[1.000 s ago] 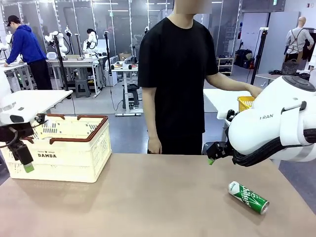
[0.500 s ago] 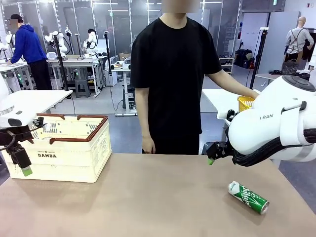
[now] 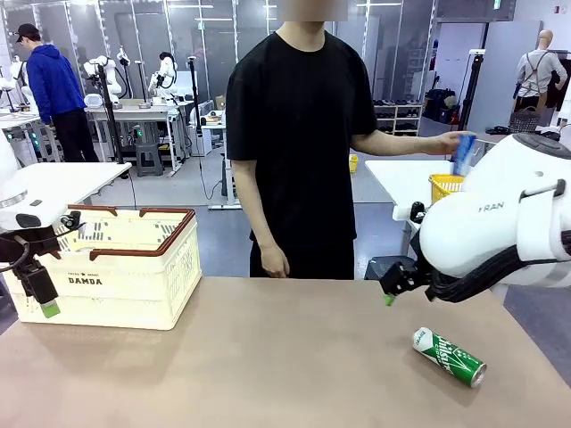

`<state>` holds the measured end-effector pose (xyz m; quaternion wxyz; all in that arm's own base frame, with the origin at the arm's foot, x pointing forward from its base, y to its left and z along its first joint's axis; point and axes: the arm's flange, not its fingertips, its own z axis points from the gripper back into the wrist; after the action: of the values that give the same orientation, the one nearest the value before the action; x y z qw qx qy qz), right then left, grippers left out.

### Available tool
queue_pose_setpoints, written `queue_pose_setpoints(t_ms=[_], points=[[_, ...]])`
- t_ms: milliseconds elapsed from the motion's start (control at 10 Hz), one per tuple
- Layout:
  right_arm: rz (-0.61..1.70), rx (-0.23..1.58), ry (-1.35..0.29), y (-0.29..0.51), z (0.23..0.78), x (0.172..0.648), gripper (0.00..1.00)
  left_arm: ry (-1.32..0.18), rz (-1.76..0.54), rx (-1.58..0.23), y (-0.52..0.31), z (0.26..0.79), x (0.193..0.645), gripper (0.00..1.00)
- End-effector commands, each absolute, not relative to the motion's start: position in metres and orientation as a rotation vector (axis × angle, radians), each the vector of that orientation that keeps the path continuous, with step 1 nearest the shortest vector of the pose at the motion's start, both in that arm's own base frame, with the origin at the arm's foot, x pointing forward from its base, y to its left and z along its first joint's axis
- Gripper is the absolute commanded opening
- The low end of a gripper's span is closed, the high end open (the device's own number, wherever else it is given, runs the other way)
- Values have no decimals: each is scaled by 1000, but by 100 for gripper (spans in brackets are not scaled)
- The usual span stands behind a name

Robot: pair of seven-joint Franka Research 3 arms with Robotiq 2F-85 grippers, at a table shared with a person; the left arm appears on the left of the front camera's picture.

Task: Place the drinks into the Shopping basket.
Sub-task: Pick up one drink and place it into the Shopping basket.

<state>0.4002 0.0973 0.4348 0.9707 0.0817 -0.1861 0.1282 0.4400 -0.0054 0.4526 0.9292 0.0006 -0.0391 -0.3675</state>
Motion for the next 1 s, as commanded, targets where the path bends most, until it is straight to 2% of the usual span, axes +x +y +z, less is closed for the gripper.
queue_pose_setpoints(t_ms=[0, 200, 600, 900], points=[[360, 60, -292, 62, 446, 388, 100, -83, -744, 10, -7, 455, 438, 100], [430, -23, -238, 42, 435, 389, 100, -83, -744, 10, -7, 455, 438, 100], [563, -95, -256, 32, 414, 400, 100, -83, -744, 10, -7, 455, 438, 100], [665, -59, -186, 30, 400, 410, 100, -83, -744, 10, -7, 455, 438, 100]])
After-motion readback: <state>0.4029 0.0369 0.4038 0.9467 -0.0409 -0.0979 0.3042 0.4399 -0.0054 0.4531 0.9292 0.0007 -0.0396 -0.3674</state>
